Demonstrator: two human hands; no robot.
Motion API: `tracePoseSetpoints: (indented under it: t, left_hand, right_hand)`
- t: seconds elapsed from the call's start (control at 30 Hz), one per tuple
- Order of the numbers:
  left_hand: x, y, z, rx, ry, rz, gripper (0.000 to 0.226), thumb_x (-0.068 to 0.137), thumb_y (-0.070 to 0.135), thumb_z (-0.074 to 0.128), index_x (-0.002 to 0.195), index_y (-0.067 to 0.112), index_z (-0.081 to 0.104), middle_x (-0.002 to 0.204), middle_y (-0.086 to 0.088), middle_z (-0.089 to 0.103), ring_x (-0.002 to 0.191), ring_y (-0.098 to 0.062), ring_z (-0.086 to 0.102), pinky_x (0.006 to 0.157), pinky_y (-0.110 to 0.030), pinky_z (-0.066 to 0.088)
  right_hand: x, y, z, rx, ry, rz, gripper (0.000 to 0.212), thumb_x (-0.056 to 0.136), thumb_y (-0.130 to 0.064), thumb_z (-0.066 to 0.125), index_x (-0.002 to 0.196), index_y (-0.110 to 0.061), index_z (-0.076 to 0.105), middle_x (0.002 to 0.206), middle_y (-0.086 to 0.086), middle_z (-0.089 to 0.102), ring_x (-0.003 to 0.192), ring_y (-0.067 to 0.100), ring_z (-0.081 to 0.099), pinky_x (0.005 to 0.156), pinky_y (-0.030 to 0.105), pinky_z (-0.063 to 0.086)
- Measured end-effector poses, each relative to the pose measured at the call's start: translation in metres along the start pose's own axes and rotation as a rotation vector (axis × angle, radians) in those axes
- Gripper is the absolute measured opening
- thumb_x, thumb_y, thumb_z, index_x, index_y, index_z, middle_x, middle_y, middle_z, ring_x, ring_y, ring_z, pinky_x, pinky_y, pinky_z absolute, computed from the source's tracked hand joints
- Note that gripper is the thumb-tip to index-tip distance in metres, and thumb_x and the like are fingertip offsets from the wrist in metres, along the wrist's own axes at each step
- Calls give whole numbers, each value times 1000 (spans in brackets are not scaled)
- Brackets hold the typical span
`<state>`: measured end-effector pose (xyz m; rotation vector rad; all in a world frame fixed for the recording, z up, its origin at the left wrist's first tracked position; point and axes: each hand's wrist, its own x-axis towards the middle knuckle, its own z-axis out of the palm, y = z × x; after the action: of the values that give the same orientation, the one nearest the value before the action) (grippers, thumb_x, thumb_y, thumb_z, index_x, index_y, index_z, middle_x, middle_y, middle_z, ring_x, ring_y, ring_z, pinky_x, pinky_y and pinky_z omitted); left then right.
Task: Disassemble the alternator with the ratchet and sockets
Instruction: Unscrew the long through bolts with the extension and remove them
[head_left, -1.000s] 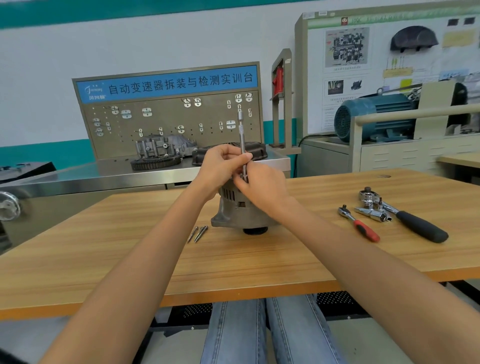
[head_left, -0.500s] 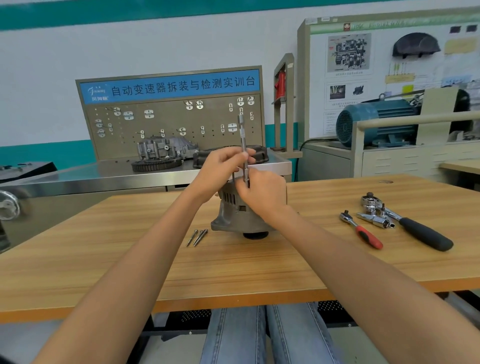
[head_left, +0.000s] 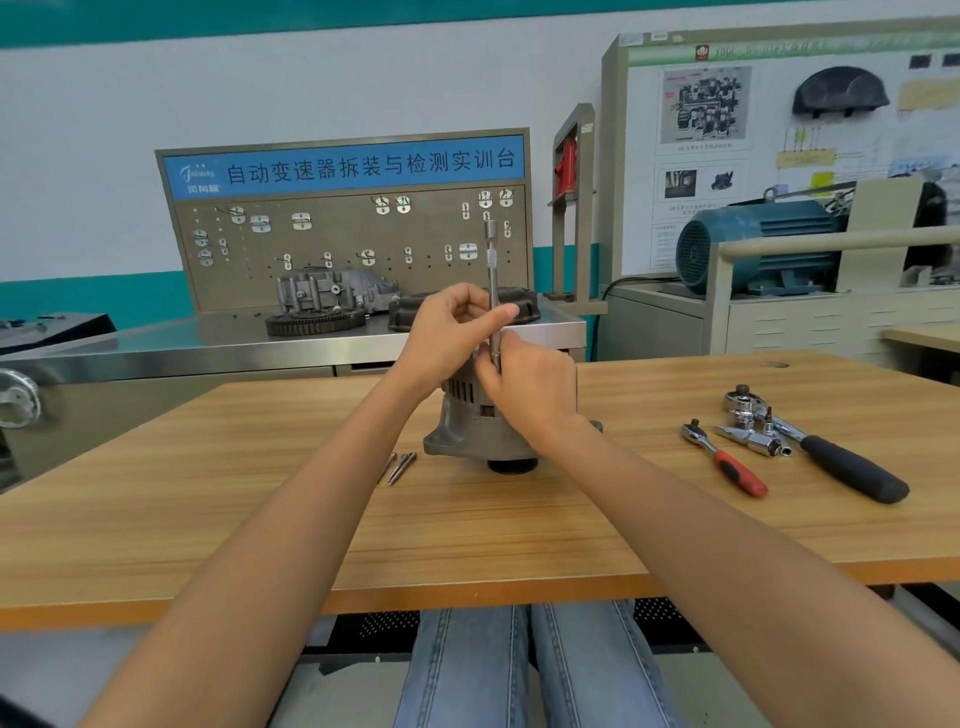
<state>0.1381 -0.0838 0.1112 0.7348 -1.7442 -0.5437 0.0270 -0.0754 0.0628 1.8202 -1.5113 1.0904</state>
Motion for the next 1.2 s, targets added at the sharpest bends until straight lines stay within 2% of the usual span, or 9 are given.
tracePoseSetpoints:
  t: [0.13, 0.3, 0.4, 0.6, 0.73, 0.83, 0.9, 1.07, 1.2]
  left_hand:
    - [-2, 3, -7, -53, -61, 9, 15, 94, 22, 58, 90, 28, 71, 81, 13, 73, 83, 4, 64, 72, -12, 50]
    - [-3, 2, -7, -63, -1, 6, 16, 88, 17, 68, 73, 18, 63, 72, 4, 67, 66, 0, 60, 69, -16, 50]
    - [-2, 3, -6, -78, 16, 2, 18, 86, 17, 70, 71, 18, 60, 69, 5, 65, 62, 2, 59, 65, -13, 48]
    - [-3, 6, -11, -31, -105, -15, 13, 94, 23, 58, 94, 24, 71, 85, 12, 74, 86, 3, 64, 72, -11, 49]
    - [-4, 7, -12, -67, -67, -33, 11, 91, 19, 64, 82, 22, 69, 74, 11, 72, 68, 5, 63, 60, -9, 47]
    - [-3, 8, -10, -59, -41, -38, 12, 89, 18, 67, 77, 19, 65, 68, 11, 68, 60, 4, 60, 60, -11, 47]
    - [-3, 7, -9, -42, -44, -37, 12, 90, 19, 66, 78, 20, 65, 66, 13, 69, 61, 6, 61, 59, -10, 47]
    - [0, 6, -11, 2, -119, -48, 13, 94, 17, 57, 95, 20, 70, 93, 13, 72, 85, 7, 64, 68, -9, 48]
    - [-1, 6, -12, -13, -103, -53, 8, 92, 20, 63, 90, 18, 71, 81, 10, 73, 75, 6, 65, 63, -9, 48]
  right_hand:
    - [0, -1, 0, -16, 5, 0, 39, 98, -39, 38, 95, -8, 61, 72, 6, 64, 61, 22, 60, 53, 30, 38]
    - [-1, -2, 0, -8, -17, -1, 38, 98, -38, 36, 99, -8, 60, 73, 6, 63, 62, 23, 60, 55, 31, 41]
    - [0, -2, 0, -13, -17, 0, 38, 98, -38, 35, 99, -9, 60, 74, 5, 63, 63, 22, 59, 56, 31, 41]
    - [-1, -2, -1, 10, -16, 10, 35, 98, -36, 37, 96, -9, 61, 75, 5, 65, 64, 20, 59, 57, 30, 43]
    - [-1, -2, -2, 16, 9, 21, 35, 96, -34, 40, 93, -8, 62, 71, 6, 62, 57, 19, 50, 55, 28, 35]
    - [-1, -2, -2, 27, 13, 30, 35, 96, -34, 40, 95, -8, 62, 70, 5, 60, 57, 17, 45, 55, 27, 34]
    - [0, -2, -1, 18, 10, 39, 35, 96, -35, 39, 95, -8, 62, 68, 2, 55, 58, 16, 46, 55, 27, 34]
    - [1, -3, -1, 7, -15, 41, 35, 96, -36, 38, 97, -9, 61, 73, 4, 62, 60, 17, 53, 56, 28, 39]
    - [1, -3, -1, 18, -15, 47, 34, 96, -36, 39, 94, -9, 61, 67, 0, 51, 57, 16, 49, 55, 28, 37]
